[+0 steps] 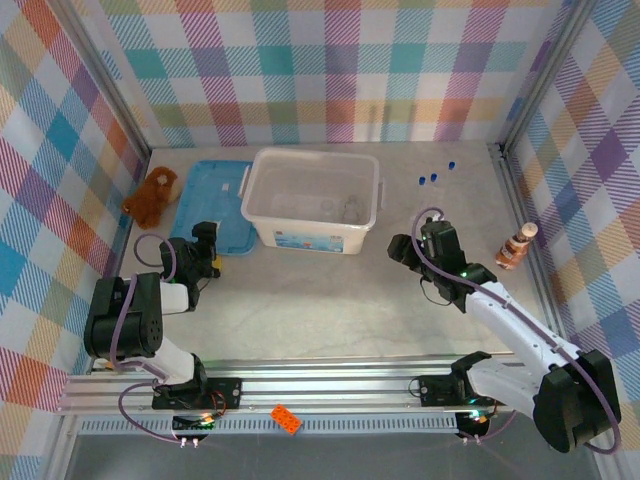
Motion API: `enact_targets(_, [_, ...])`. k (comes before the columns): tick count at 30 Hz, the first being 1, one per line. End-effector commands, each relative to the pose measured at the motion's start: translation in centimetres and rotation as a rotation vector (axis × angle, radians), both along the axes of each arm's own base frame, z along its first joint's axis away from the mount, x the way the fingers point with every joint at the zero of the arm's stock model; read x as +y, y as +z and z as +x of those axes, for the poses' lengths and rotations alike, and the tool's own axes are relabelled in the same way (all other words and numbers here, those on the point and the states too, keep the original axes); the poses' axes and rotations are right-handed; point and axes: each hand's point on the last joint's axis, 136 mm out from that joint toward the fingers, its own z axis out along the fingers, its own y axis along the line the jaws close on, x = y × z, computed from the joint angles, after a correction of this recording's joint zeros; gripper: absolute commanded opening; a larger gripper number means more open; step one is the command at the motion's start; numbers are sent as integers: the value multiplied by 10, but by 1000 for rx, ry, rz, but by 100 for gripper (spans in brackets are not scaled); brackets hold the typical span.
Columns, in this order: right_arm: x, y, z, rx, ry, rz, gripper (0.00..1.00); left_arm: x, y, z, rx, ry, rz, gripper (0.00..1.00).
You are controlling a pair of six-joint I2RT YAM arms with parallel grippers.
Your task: Organize the chemistry lab equipment
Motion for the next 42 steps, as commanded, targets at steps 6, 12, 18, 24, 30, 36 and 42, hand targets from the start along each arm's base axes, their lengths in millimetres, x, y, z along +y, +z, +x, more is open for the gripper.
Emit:
enact_targets(6, [4, 9, 3, -38, 22, -19, 73, -6, -4, -6, 103, -69, 73, 97])
enact_targets(12, [5, 4, 3, -29, 16, -16, 73, -6, 11, -17, 124, -47, 41, 97])
enact_targets(18, [7, 3, 4, -25, 22, -20, 73, -1, 18, -13, 177, -27, 20, 96])
enact_targets(24, [6, 4, 3, -31, 20, -22, 73, -1, 5, -5, 246, -14, -47, 96])
enact_targets(30, [5, 4, 2, -31, 20, -26, 73, 3, -1, 6, 279, -15, -72, 95])
enact_targets(36, [5, 2, 2, -28, 17, -26, 73, 12, -1, 12, 292, 1, -59, 95])
enact_targets(42, [5, 3, 3, -33, 14, -22, 74, 14, -6, 13, 340, -8, -35, 95])
